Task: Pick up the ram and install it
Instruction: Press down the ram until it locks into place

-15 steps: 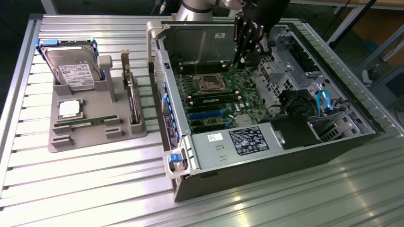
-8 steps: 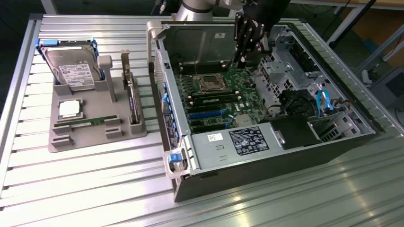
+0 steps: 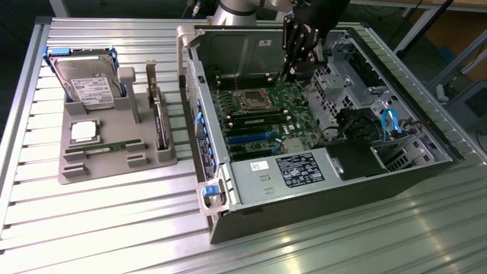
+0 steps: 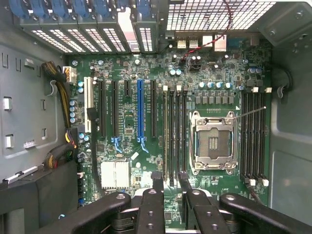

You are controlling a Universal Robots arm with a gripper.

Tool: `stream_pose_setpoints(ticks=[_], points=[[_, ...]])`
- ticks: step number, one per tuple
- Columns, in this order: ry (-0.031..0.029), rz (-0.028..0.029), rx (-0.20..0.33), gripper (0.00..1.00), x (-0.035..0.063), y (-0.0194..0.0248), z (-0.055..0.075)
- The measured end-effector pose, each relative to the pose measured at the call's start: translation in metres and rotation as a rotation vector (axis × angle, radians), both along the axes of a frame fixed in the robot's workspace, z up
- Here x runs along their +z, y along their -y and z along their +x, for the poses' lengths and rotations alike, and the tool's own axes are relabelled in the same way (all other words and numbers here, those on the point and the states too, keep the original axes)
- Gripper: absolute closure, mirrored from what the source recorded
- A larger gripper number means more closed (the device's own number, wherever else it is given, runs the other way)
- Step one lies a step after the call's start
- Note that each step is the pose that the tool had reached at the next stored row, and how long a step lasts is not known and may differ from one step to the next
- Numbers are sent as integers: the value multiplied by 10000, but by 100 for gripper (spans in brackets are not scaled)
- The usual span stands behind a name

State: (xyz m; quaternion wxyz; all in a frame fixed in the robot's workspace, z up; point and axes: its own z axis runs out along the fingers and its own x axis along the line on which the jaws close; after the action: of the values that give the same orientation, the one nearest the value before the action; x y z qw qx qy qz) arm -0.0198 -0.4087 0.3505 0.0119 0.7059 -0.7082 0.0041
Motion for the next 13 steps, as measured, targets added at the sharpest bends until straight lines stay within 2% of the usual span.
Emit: stream_pose_setpoints(ticks=[1,3,6,13], points=[[0,1,0,76,0,0,0],[0,0,0,90,0,0,0],[0,0,0,90,0,0,22],[-47,0,1,90,0,6,334]])
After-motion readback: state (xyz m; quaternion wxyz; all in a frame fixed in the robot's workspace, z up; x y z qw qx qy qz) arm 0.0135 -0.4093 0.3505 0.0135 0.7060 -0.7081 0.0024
